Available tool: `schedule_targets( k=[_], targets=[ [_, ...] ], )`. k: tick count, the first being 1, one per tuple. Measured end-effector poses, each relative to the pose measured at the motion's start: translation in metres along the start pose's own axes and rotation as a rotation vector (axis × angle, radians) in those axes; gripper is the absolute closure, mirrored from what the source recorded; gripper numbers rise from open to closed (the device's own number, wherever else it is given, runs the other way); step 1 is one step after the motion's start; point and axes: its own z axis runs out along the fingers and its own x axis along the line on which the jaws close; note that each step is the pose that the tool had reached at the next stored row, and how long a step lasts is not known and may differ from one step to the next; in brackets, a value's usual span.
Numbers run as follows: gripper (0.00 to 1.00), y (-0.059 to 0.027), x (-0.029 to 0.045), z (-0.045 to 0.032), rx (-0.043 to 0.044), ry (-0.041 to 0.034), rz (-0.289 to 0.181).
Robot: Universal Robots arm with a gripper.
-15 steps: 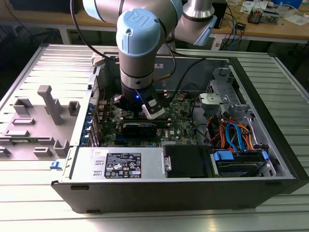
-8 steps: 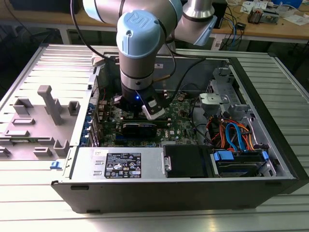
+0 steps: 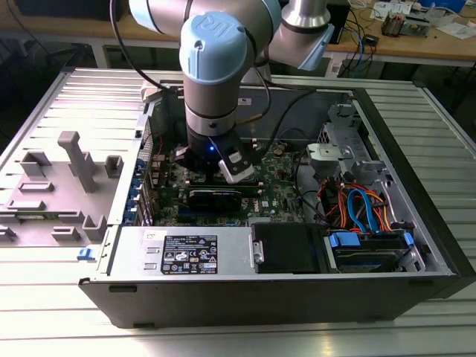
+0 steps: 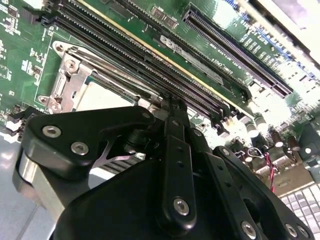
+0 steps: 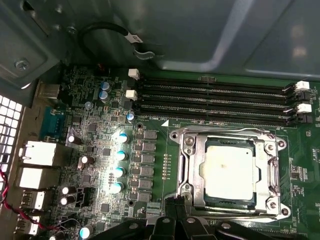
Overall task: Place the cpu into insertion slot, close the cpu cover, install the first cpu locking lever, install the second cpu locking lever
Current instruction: 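Install the second cpu locking lever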
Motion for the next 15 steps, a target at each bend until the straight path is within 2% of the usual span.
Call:
schedule_targets(
  k=[9,15],
  targets=[
    [0.89,0.0048,0.0001,-0.0199,0.0006,0.0000,0.000],
    [0.89,0.0049,0.0001,-0.0206,0.0013,0.0001,0.000]
  ],
)
